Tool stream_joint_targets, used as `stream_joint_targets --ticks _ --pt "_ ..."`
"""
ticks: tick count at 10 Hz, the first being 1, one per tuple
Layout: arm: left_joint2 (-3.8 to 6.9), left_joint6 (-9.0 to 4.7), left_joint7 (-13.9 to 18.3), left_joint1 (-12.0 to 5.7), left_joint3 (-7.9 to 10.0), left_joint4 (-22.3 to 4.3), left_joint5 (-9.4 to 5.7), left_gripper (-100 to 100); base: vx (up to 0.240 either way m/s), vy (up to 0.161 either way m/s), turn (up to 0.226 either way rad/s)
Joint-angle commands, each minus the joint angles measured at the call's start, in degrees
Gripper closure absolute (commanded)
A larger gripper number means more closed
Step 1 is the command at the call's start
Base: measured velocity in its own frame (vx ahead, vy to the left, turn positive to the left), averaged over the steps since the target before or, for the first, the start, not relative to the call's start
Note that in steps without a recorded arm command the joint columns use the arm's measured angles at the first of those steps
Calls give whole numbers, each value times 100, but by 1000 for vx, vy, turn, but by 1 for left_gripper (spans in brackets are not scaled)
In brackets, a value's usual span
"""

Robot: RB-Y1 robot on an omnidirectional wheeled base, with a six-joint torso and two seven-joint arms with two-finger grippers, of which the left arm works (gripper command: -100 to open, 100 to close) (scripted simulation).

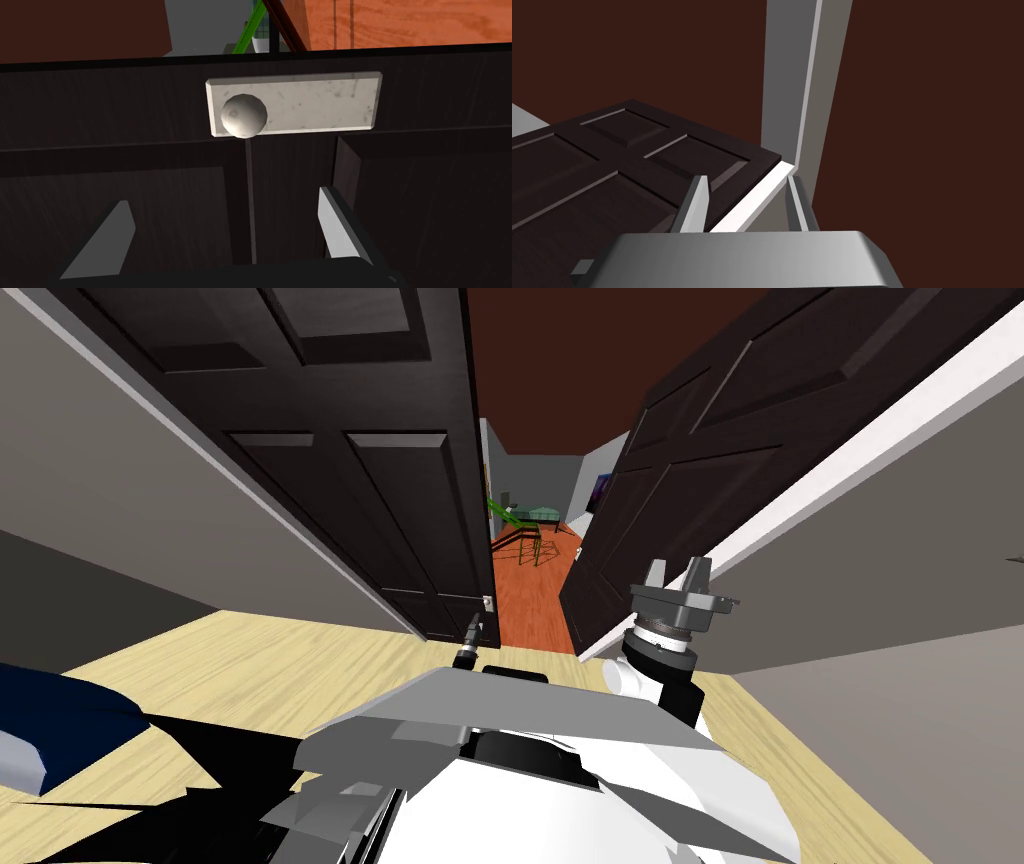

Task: Push the door open

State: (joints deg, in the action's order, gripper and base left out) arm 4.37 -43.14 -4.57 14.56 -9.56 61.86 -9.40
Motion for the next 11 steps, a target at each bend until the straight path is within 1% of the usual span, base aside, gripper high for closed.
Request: stream_joint_targets --ticks 1,5,6,7,8,11 --pt "-4 -15 5 -55 31 -71 -3 -100 190 -28 -23" --pt "-55 -45 15 -197 114 -253 -9 -100 192 21 -25" --pt "-69 -50 17 -219 127 -281 -10 -100 200 6 -14" --pt "-60 -43 15 -199 117 -253 -9 -100 84 -1 9" --pt "-60 -43 15 -199 117 -253 -9 100 -18 0 -2" --pt "-60 -43 15 -199 117 -253 -9 100 -21 1 -5"
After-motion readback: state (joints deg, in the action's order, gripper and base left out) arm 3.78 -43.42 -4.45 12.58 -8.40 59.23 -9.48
